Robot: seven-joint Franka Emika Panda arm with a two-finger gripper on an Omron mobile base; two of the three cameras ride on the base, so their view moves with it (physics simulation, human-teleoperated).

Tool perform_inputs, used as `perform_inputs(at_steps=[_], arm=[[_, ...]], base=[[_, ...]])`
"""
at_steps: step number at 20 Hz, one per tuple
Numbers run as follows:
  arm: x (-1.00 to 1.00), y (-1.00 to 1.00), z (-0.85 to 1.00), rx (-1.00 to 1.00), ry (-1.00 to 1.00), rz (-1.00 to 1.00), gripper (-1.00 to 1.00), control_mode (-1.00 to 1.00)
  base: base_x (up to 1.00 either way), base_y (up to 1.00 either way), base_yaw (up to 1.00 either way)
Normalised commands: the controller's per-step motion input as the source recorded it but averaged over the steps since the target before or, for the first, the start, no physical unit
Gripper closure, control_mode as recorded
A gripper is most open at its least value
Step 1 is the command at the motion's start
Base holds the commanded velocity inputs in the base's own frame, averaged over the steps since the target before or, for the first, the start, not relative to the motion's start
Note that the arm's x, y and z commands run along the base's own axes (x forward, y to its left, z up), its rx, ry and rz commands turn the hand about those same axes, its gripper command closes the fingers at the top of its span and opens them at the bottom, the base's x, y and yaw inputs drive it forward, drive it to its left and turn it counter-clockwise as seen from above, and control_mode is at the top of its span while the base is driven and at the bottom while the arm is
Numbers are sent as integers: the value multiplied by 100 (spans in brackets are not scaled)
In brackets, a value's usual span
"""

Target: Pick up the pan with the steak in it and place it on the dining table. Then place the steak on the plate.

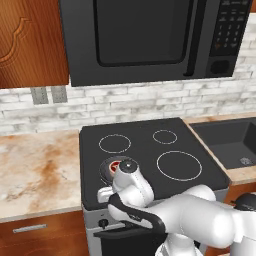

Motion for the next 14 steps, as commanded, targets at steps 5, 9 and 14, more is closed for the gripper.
perform_inputs(at_steps=[5, 9, 14], arm=[[0, -13, -5, 1, -1, 0, -100, -100], [-5, -21, 0, 0, -1, -1, -100, -100], [-4, -45, -6, 0, -1, -2, -100, -100]], base=[[0, 0, 0], [0, 0, 0], [0, 0, 0]])
